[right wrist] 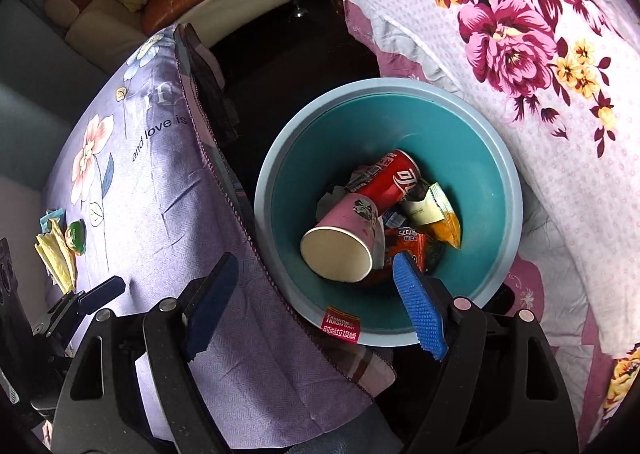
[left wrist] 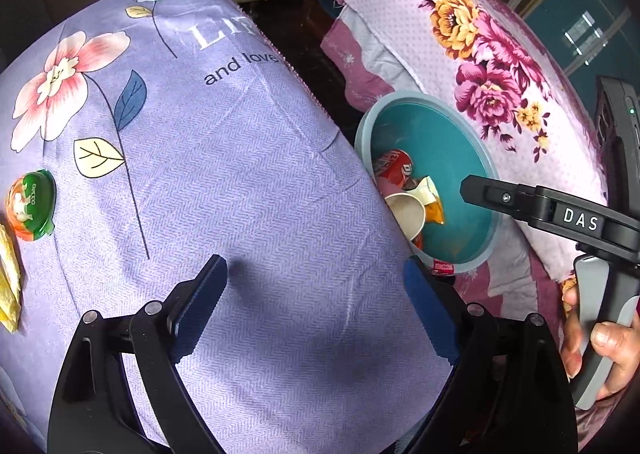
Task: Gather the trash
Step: 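Move both tools back over the remaining trash on the table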
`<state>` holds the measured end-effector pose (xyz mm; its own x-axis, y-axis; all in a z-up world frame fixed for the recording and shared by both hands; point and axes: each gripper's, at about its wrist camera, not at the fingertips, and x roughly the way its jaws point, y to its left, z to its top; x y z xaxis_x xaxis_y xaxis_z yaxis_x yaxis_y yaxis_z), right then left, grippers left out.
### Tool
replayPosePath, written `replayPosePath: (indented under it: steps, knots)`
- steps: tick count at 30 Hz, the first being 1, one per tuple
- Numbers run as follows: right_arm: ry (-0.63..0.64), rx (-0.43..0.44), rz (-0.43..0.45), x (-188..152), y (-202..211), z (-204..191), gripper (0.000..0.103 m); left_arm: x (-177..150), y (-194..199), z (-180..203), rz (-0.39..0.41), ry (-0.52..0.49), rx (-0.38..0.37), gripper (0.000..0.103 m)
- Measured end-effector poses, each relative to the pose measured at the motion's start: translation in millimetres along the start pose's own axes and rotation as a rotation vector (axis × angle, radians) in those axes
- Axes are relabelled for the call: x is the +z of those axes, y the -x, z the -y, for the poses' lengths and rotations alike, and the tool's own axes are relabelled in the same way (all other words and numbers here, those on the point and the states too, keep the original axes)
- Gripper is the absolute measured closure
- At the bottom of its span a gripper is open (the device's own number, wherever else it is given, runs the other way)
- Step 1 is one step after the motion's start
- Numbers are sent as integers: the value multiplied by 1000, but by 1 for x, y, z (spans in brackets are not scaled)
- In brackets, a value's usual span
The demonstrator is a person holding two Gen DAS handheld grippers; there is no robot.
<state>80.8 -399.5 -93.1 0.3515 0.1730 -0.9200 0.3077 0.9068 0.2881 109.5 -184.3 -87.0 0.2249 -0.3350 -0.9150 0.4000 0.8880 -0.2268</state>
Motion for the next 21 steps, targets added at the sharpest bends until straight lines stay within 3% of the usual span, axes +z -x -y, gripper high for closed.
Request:
replayPosePath:
  steps: [21]
  knots:
    - [345, 60, -56, -22, -19, -188, 27, -65, 98, -173, 135, 279, 119, 13]
